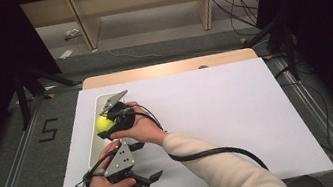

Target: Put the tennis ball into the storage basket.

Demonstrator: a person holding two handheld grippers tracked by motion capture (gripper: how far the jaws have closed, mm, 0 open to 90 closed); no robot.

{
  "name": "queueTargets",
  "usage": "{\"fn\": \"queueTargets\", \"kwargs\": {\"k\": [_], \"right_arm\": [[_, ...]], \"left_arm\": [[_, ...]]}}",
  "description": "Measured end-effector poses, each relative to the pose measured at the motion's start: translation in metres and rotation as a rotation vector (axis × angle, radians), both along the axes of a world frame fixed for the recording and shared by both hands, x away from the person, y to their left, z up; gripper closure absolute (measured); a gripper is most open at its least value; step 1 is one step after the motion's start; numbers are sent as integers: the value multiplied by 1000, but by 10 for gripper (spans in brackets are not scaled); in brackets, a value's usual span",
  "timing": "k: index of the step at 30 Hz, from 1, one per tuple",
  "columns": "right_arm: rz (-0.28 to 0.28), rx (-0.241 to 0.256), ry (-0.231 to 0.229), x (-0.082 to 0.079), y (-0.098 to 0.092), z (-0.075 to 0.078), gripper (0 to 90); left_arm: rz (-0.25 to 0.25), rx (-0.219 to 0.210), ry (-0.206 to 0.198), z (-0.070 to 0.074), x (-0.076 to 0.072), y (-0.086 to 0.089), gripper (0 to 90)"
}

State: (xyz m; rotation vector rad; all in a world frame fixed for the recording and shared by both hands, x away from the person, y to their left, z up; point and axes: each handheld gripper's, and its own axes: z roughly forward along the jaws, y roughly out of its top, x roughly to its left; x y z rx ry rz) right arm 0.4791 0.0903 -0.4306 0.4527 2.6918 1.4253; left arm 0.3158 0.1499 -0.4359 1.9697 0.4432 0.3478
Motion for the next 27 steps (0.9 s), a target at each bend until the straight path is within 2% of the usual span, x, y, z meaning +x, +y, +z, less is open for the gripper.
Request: {"fn": "queueTargets", "kwargs": {"k": [27], "right_arm": [[-6,-19,9,2,4,-6,258]], "left_arm": [[-3,5,-2,0,0,0,0]]}}
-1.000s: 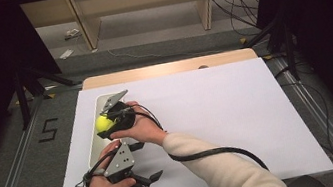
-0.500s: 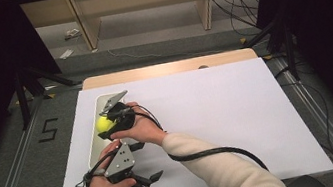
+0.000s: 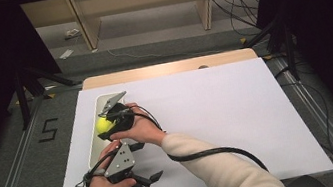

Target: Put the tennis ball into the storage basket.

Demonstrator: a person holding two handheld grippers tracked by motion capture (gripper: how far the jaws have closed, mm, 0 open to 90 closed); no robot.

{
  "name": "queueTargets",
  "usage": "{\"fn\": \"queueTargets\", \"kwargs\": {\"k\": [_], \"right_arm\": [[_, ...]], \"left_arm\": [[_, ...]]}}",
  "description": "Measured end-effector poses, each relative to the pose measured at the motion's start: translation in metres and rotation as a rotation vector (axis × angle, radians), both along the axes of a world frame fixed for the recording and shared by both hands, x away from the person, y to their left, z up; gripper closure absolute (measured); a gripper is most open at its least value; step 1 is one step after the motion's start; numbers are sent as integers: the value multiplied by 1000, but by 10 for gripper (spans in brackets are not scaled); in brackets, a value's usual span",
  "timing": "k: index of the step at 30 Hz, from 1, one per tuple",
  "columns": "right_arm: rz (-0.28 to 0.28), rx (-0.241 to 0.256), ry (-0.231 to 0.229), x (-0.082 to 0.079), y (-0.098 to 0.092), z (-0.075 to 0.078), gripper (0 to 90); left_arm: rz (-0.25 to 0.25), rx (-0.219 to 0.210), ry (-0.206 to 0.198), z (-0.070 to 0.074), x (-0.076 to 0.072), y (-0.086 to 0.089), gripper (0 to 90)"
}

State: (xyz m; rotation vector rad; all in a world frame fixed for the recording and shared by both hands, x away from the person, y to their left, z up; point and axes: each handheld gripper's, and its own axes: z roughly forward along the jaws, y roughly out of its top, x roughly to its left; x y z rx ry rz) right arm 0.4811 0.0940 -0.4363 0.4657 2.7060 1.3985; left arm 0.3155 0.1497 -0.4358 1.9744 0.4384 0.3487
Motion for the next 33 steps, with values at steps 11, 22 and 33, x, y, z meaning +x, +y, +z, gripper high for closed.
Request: {"fn": "queueTargets", "kwargs": {"k": [11,22,33], "right_arm": [[-13,35,14,1,-1,2,153],[-19,55,0,1,-5,7,157],[-21,76,-23,-1,-14,15,157]], "left_arm": [[-1,1,0,0,0,0,0],[-2,2,1,0,0,0,0],[-4,3,1,0,0,-1,0]]}}
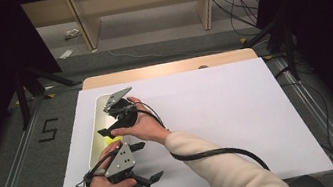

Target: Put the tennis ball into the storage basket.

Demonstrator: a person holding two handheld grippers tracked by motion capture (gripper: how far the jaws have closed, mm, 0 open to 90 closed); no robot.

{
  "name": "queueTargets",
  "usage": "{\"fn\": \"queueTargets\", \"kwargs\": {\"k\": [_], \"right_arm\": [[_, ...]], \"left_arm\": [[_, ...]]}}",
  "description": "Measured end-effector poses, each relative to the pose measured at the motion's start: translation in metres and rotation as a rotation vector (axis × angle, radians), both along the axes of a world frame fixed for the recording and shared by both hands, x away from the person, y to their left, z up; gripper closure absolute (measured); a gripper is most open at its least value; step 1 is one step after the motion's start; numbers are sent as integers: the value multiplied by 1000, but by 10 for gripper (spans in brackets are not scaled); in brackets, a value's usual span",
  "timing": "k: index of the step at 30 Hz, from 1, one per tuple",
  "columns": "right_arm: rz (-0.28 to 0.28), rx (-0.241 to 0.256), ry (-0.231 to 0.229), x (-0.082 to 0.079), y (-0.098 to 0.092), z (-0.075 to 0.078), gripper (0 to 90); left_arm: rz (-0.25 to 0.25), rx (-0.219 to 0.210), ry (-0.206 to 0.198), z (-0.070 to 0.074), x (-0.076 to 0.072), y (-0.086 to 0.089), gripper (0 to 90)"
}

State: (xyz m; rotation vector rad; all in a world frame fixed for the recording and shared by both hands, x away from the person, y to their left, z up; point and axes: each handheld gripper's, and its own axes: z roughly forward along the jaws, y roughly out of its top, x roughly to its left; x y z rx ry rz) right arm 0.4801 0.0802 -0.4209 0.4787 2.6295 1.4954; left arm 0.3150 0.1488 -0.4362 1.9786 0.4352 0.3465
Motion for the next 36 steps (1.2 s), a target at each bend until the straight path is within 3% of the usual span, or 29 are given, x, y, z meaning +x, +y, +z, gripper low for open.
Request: {"fn": "queueTargets", "kwargs": {"k": [36], "right_arm": [[-44,39,-28,-9,-57,18,157]], "left_arm": [[3,2,2,-1,0,0,0]]}}
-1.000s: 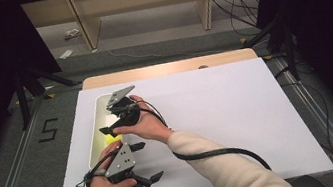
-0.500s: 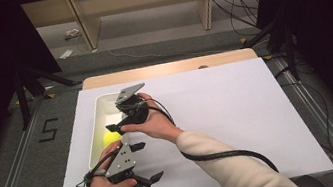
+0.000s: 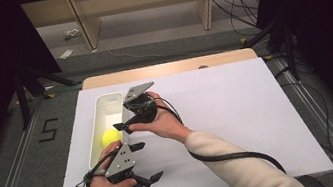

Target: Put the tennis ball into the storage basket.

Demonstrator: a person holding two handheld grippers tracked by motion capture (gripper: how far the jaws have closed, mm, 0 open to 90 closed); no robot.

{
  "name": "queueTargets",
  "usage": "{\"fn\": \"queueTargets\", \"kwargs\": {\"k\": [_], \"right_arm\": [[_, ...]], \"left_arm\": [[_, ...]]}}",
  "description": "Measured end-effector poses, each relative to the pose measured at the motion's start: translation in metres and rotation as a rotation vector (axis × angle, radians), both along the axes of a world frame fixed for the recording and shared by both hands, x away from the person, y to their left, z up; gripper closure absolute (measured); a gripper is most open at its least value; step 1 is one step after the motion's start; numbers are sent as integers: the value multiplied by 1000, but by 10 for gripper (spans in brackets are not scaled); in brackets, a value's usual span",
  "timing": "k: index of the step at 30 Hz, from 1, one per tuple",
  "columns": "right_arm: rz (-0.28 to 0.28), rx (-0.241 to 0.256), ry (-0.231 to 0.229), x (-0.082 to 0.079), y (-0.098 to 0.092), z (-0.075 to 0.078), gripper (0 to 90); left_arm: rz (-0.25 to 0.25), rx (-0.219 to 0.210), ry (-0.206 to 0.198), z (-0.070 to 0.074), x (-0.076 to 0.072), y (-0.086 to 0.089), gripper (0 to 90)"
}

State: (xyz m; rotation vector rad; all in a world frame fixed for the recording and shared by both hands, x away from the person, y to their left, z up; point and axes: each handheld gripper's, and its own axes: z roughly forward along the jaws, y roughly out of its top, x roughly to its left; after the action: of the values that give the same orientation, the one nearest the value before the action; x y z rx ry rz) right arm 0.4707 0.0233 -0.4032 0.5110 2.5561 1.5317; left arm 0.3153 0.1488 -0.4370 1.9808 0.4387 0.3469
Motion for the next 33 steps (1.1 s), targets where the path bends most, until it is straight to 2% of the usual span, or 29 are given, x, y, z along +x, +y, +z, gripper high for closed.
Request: {"fn": "queueTargets", "kwargs": {"k": [11,33], "right_arm": [[-34,2,1,1,-23,3,157],[-68,5,-8,-2,-49,5,157]], "left_arm": [[2,-1,3,0,0,0,0],[6,-1,2,0,0,1,0]]}}
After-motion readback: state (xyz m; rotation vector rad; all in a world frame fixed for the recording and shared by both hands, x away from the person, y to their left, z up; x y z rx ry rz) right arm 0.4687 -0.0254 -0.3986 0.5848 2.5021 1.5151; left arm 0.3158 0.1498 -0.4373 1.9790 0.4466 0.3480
